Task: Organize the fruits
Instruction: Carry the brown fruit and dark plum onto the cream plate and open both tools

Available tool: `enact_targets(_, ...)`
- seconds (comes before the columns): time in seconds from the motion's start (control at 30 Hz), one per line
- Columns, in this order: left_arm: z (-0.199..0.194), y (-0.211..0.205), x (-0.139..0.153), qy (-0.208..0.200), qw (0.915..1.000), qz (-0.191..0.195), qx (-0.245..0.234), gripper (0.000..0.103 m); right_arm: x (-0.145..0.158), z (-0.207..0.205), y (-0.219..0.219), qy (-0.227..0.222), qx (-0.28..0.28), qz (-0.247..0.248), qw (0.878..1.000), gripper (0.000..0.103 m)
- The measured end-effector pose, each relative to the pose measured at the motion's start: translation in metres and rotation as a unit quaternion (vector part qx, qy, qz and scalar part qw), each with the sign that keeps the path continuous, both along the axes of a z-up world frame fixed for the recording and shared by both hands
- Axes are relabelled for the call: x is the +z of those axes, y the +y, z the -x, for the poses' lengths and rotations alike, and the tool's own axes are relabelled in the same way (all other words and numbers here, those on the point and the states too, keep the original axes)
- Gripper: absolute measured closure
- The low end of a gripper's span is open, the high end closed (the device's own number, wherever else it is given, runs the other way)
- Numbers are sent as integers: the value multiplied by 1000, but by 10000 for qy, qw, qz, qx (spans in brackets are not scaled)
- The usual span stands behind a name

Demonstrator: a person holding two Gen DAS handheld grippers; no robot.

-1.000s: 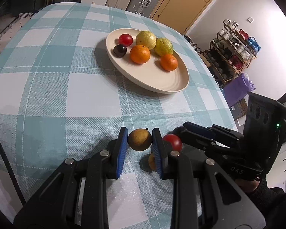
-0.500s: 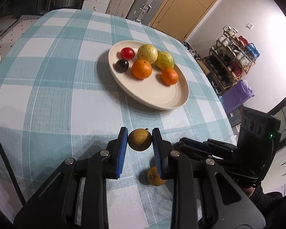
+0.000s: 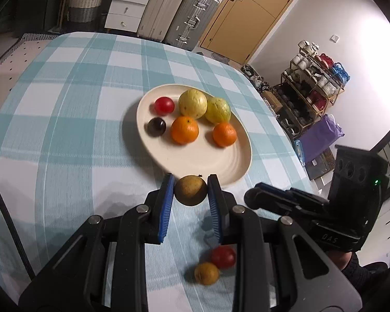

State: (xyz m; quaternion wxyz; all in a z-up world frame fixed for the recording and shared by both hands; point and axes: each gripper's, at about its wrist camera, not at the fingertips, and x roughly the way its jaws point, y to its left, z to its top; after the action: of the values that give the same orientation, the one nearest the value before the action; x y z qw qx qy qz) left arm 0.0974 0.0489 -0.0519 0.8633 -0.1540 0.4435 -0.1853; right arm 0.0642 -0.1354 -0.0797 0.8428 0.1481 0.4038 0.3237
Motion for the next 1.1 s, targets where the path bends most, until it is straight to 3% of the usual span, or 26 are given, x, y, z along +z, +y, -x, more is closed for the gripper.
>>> enact_targets(0.53,-66,-12,-22,245,9997,11,-44,80,9,-78,5,-118,-280,166,9994,80)
enact_targets(1.1,-91,-3,-37,384,9991,153,69,80,-3,-121,20,-186,-420,535,9975,79)
